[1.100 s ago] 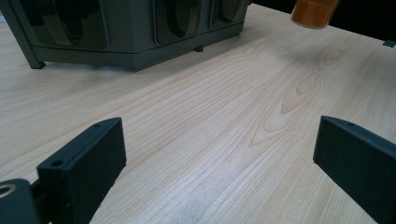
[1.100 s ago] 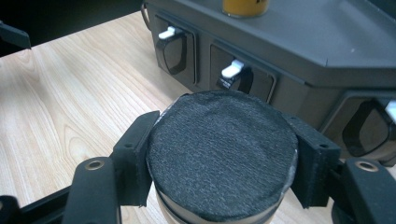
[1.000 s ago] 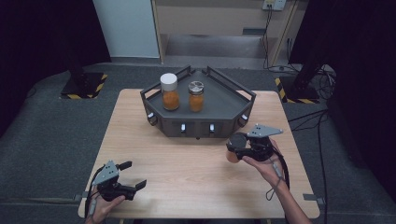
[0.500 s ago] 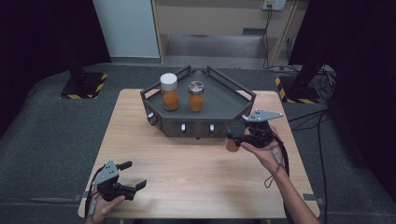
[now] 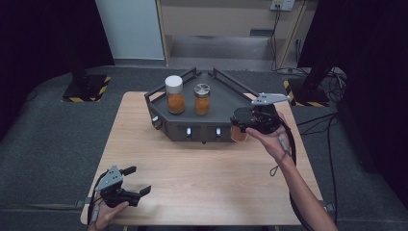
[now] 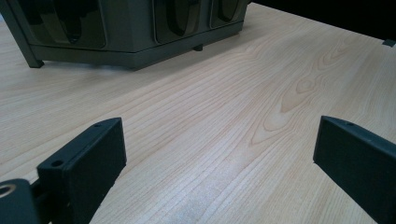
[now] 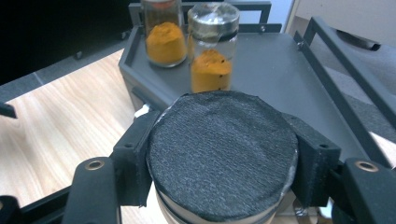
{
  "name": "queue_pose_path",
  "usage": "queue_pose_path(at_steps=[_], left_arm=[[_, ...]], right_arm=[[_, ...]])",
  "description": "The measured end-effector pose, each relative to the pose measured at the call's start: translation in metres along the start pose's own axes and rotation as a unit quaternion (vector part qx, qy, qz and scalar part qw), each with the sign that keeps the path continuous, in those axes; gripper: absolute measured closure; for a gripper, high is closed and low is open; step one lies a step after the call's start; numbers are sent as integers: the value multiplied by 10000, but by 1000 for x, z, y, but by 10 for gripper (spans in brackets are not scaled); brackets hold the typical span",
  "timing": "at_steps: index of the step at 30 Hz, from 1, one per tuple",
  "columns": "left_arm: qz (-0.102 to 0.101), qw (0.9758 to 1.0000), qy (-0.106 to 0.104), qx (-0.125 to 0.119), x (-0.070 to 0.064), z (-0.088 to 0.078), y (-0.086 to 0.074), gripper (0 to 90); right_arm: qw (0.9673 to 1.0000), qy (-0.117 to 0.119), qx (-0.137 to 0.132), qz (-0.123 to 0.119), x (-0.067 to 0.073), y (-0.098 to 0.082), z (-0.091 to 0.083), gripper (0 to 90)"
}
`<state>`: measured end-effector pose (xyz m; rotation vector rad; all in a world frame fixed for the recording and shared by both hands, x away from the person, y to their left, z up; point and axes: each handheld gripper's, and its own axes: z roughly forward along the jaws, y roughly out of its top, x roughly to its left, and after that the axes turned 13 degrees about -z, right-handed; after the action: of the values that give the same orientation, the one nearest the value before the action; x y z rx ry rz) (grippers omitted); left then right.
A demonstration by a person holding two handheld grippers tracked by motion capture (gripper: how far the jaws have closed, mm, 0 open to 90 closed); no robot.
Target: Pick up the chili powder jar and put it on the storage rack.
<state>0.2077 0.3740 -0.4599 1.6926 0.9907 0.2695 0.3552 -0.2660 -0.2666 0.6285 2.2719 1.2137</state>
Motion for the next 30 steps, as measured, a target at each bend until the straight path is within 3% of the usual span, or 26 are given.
queue_pose_path(at_steps=[14,30], left_arm=[[-21,10000,-3,-5,1,0,0,17],[-17,10000,-19,-7,1,0,0,17]], right_arm=[[9998,-157,-8,107,-14,21,18,349],[9983,-540,59,203,-28,42,45,349]])
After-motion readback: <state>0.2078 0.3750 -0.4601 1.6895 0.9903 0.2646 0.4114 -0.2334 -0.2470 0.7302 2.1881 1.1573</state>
